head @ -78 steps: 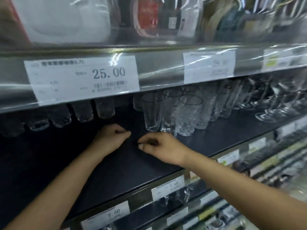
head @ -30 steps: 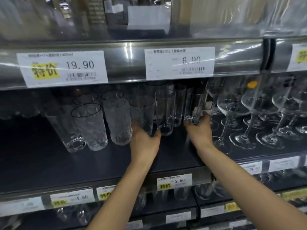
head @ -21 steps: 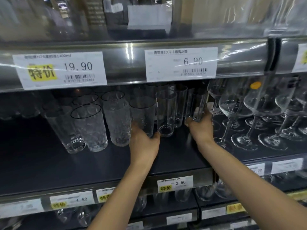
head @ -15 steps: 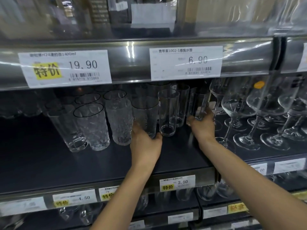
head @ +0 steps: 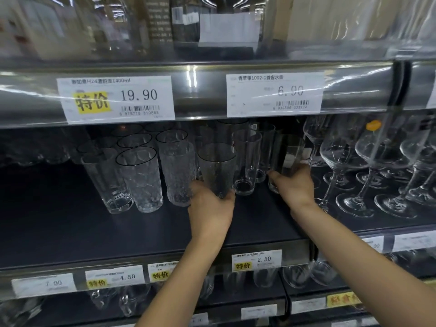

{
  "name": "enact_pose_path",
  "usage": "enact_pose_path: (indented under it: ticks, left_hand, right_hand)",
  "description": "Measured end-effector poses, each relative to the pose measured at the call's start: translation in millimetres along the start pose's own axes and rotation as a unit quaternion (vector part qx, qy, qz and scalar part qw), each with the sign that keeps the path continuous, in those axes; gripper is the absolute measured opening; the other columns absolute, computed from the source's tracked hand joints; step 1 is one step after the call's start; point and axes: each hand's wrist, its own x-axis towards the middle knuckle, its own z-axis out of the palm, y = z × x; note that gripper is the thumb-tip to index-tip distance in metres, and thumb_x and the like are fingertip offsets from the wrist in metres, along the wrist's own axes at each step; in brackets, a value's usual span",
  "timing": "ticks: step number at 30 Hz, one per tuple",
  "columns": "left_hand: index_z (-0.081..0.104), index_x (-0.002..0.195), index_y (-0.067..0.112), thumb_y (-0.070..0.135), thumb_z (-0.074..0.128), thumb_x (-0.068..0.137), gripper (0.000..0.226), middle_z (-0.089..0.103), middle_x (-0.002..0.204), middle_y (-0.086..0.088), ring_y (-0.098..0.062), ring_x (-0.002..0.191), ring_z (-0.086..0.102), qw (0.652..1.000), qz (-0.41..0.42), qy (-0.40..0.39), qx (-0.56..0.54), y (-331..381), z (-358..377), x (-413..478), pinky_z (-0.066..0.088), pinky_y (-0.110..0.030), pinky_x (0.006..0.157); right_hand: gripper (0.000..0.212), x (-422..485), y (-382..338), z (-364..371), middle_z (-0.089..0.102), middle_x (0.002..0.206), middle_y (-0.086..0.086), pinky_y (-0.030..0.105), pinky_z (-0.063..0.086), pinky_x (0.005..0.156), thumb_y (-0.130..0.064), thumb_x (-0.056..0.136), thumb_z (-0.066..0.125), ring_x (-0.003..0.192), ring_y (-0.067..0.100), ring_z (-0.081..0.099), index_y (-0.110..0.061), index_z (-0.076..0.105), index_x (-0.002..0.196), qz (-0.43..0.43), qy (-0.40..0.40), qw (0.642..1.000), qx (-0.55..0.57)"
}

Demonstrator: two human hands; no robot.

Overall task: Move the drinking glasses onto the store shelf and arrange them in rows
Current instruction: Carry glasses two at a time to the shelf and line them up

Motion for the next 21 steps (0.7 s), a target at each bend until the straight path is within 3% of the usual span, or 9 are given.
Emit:
enact_pose_path:
  ticks: [2,5,11,15,21]
  left_hand:
    - [0.034,0.11,0.018,0.04,0.074,0.083,0.053,0.063,0.105,-0.004,-0.029,0.104,0.064,1.0,-0.013,-0.002,-0.012,2.0,-1.0,-1.6,0.05,-0.032,0.082]
    - [0.035,0.124,0.013,0.045,0.075,0.081,0.067,0.063,0.118,-0.008,-0.031,0.11,0.062,1.0,-0.011,-0.006,-0.003,3.5,-1.5,0.0,0.048,-0.031,0.082]
    - [0.037,0.131,0.013,0.055,0.08,0.07,0.086,0.055,0.13,-0.007,-0.028,0.117,0.058,1.0,0.029,-0.008,0.007,-2.1,4.3,4.8,0.051,-0.041,0.095]
    - [0.039,0.131,0.015,0.045,0.085,0.069,0.084,0.059,0.129,-0.003,-0.021,0.119,0.057,0.997,0.037,-0.029,-0.062,-1.4,9.3,13.4,0.049,-0.036,0.1]
    - [0.044,0.123,0.018,0.032,0.089,0.068,0.073,0.063,0.118,0.003,-0.015,0.11,0.06,0.993,0.036,-0.046,-0.102,-4.5,11.6,22.9,0.047,-0.026,0.095]
  right_hand:
    - [0.05,-5.1,3.7,-4.0,0.058,0.085,-0.006,0.03,0.045,0.082,-0.027,0.078,0.078,0.082,0.016,0.056,-0.016,0.039,0.107,-0.009,-0.012,1.0,0.003]
    - [0.056,-15.4,7.6,-7.2,0.065,0.104,0.0,0.034,0.049,0.089,-0.031,0.074,0.082,0.099,0.021,0.062,-0.016,0.043,0.112,-0.031,-0.028,0.999,0.005]
    - [0.05,-26.8,14.5,-18.9,0.064,0.092,-0.012,0.037,0.053,0.086,-0.04,0.069,0.085,0.094,0.016,0.066,-0.029,0.052,0.105,-0.063,-0.079,0.995,0.006]
    - [0.039,-29.1,14.8,-25.8,0.062,0.086,-0.011,0.035,0.054,0.082,-0.037,0.068,0.086,0.086,0.014,0.065,-0.031,0.056,0.092,-0.062,-0.128,0.99,0.013]
    - [0.039,-33.5,16.4,-31.8,0.07,0.101,-0.003,0.03,0.053,0.084,-0.024,0.072,0.086,0.095,0.013,0.068,-0.03,0.056,0.096,-0.051,-0.173,0.982,0.061]
